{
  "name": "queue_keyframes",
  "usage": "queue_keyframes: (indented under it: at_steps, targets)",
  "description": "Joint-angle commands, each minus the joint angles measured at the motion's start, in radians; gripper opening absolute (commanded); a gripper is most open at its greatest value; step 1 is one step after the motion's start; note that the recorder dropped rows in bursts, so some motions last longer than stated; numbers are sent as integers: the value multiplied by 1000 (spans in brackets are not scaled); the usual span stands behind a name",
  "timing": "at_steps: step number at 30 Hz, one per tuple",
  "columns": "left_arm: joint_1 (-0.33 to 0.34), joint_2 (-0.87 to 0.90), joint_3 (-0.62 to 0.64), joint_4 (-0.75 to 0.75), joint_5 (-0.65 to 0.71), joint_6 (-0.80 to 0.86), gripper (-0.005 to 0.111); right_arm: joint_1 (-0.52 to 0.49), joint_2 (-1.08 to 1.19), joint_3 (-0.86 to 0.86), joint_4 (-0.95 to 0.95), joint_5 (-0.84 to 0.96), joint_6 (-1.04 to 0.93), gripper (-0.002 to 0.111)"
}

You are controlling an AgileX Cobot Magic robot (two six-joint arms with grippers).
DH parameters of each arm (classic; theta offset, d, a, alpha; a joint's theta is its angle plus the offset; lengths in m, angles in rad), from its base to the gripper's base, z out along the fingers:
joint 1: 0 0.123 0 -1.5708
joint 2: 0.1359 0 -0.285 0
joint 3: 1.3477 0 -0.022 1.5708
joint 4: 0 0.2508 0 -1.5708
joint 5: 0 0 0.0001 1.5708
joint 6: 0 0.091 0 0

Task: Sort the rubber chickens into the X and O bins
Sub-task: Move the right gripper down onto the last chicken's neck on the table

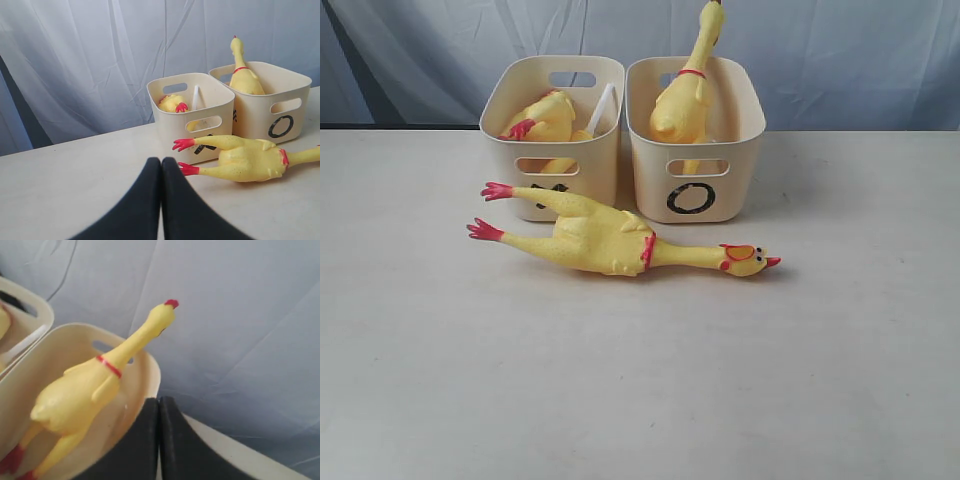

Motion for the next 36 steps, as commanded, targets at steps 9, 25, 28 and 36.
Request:
queue_keyframes:
  at_steps: [9, 25, 28, 36]
  targets:
    - [-12, -5, 1, -5, -9, 0, 0, 1, -58, 208, 485, 155, -546, -1]
    - [-12, -5, 1, -5, -7, 0, 0, 1, -65, 443, 678, 261, -1005, -1]
    - [-12, -5, 1, -5, -5, 0, 0, 17, -65, 480, 672, 249, -1062, -1]
    - [-12, -5, 1, -5, -5, 0, 0, 120, -58, 585, 652, 42, -1185, 10]
